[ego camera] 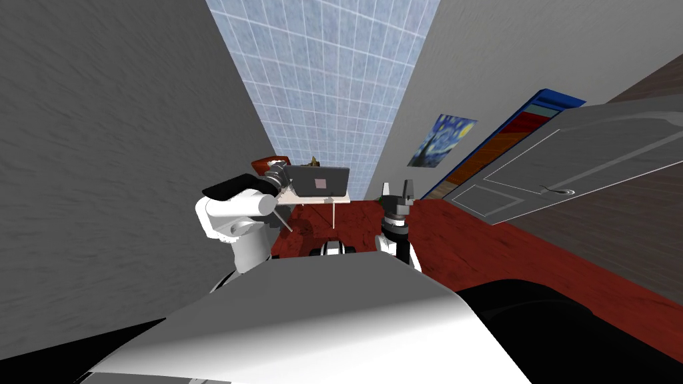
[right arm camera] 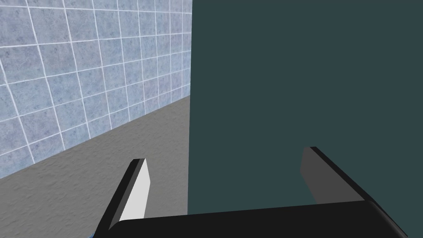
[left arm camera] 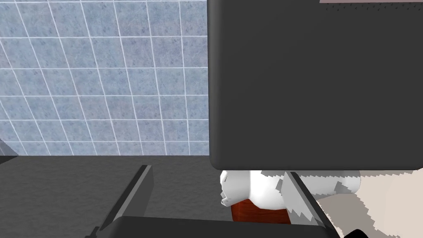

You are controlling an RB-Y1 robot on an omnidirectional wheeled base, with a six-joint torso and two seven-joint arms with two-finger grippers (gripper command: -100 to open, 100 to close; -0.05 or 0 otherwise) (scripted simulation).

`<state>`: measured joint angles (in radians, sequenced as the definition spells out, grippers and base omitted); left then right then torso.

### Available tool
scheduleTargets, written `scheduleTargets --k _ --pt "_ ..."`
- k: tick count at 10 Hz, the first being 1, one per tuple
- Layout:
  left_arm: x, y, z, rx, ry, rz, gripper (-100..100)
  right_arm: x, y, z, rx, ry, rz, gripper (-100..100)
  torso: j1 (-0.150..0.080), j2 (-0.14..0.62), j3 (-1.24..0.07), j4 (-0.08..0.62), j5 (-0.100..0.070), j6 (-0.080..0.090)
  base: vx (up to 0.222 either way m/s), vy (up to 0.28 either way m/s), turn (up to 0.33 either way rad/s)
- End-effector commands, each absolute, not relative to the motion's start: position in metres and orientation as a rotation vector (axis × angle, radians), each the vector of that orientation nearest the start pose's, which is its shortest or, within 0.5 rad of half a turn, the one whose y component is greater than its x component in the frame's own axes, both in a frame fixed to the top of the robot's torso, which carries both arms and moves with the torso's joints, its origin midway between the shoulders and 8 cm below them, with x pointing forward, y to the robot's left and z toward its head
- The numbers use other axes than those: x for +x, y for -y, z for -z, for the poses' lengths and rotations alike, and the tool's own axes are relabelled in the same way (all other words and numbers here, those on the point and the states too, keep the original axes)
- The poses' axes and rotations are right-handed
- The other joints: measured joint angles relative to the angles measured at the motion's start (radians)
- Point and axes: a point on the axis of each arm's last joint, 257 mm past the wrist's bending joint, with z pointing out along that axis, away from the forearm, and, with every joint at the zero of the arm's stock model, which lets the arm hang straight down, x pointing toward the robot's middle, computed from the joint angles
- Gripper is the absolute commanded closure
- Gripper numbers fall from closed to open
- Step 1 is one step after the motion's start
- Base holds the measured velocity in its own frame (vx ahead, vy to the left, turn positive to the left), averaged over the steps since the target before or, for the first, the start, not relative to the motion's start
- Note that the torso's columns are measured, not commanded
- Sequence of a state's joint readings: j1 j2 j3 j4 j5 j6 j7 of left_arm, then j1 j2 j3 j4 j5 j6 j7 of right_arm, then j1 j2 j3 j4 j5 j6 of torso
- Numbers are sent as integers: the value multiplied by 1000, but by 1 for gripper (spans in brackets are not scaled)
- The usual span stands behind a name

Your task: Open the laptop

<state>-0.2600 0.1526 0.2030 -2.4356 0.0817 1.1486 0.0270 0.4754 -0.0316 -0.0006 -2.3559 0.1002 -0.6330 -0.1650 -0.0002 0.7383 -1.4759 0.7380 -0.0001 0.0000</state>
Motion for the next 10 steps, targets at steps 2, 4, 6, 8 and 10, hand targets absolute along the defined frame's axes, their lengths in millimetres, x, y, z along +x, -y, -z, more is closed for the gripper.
scheduleTargets --k 2,4,6,8,10 --pt "493 -277 -27 -1282 -1229 1092 -100 305 249 -85 435 -514 -1458 0 0 0 0 0 0 0 50 10 -1" --pt "492 -275 -22 -1315 -1249 1083 -100 305 249 -85 435 -514 -1458 0 0 -1 -1 0 0 0 56 13 -1" --pt "490 -273 -18 -1346 -1267 1076 -100 305 249 -85 435 -514 -1458 0 0 -1 0 0 0 0 61 8 0" --pt "488 -271 -15 -1373 -1282 1071 -100 305 249 -85 435 -514 -1458 0 0 -1 0 0 0 0 57 10 0" --pt "485 -268 -13 -1397 -1295 1069 -100 305 249 -85 435 -514 -1458 0 0 0 0 0 0 0 47 6 0"
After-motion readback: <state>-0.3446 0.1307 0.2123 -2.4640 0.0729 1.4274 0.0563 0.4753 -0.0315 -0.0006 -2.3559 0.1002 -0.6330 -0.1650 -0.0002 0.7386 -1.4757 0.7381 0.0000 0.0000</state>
